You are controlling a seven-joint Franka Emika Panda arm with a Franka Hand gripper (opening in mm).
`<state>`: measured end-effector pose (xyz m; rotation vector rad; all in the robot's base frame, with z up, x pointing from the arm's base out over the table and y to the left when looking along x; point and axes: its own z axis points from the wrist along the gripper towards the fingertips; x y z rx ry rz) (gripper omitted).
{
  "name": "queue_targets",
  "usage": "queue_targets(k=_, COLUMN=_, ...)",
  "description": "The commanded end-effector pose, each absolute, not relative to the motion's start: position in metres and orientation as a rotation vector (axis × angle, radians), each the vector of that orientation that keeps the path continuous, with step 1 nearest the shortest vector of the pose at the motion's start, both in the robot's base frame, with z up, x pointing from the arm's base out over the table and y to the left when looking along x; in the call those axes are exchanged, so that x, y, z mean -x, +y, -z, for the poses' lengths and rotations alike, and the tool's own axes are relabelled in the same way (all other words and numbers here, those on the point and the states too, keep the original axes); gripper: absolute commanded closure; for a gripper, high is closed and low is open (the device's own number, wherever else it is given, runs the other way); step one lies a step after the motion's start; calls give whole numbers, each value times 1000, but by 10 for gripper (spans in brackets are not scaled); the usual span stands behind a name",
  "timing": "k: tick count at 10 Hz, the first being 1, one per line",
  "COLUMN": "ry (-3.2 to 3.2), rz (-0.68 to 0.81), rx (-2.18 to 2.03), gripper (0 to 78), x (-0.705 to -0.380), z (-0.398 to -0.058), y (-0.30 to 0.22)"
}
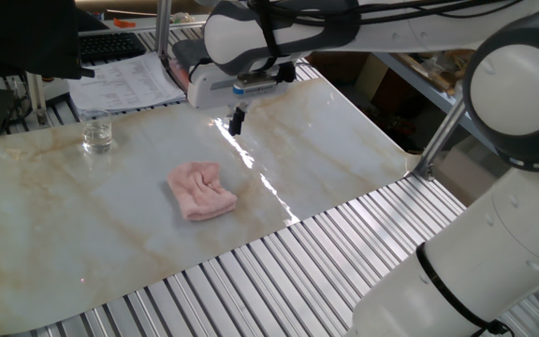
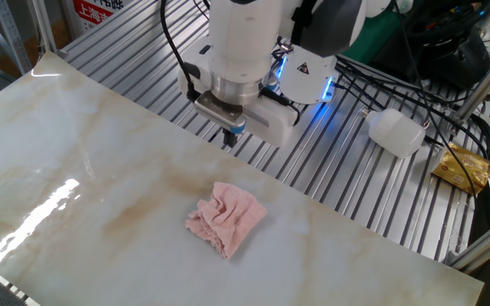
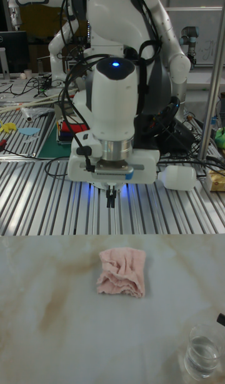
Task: Clean the tabletop with a sponge
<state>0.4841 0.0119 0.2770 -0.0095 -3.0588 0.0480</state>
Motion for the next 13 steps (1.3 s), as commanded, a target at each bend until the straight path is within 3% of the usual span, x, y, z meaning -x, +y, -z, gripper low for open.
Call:
queue_targets(k=1, ry=-3057, rz=-34, rx=-9, gripper=764, x=-481, z=-283, y=9)
queue_targets(k=13, ry=-3073, rz=-44, rx=46, gripper=764, x=-482, z=-283, y=4)
